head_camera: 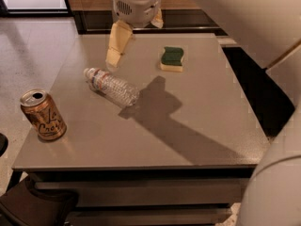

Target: Place water bottle upright

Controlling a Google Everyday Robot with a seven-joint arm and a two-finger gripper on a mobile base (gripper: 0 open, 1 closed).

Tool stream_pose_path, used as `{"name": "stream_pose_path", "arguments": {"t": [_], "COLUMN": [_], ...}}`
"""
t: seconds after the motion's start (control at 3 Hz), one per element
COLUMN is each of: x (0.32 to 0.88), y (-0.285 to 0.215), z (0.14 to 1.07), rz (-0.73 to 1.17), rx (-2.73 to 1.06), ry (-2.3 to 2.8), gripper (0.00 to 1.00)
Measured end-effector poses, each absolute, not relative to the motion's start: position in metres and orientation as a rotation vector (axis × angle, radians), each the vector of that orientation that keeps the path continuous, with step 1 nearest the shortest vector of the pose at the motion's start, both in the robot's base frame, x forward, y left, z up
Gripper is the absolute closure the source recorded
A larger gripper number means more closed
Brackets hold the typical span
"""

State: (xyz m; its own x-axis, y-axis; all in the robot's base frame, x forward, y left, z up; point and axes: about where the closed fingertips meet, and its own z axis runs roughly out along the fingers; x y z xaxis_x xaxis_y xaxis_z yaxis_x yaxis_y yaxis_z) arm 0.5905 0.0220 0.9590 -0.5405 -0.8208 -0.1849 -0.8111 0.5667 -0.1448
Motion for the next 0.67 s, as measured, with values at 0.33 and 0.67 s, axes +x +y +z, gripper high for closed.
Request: {"name": "stream_pose_path", "arguments": {"t": [0.33,0.67], "x": [0.596,0.610], "y": [0.027,0.036], "z": [0.961,0.952], "rz": [-0.052,-0.052], "rx": [-1.350,-1.280], "ry": [2.542,2.619], "gripper": [0.00,0.00]}}
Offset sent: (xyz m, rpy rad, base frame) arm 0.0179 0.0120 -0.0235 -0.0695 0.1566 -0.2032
